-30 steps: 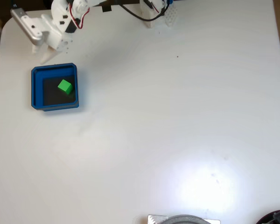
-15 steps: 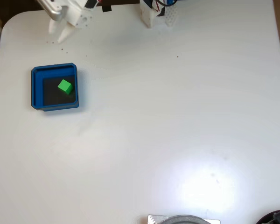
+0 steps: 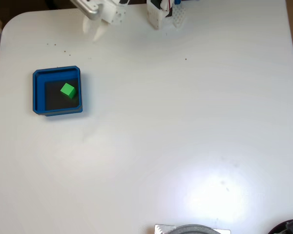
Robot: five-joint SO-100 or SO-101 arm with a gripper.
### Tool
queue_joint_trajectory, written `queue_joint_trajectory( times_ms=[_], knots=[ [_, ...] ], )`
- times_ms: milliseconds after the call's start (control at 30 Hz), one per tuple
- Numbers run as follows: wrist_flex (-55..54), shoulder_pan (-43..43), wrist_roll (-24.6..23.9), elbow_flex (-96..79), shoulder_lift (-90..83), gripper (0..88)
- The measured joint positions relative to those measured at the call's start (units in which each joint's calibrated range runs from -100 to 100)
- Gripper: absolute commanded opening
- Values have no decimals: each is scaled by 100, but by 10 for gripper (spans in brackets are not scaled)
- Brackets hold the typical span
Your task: Pick up green cube and drop it in the blue box
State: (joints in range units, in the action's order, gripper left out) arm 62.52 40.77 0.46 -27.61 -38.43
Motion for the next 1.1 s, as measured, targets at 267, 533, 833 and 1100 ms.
queue_joint_trajectory(
  times_ms=[267, 533, 833, 1100],
  knots=[
    [-993, -7, 5, -2058, -1195, 122],
    [-2267, -7, 5, -4322, -2757, 122],
    [-2358, -7, 10, -5736, -4327, 122],
    [-2358, -7, 10, -6765, -5789, 122]
  ],
)
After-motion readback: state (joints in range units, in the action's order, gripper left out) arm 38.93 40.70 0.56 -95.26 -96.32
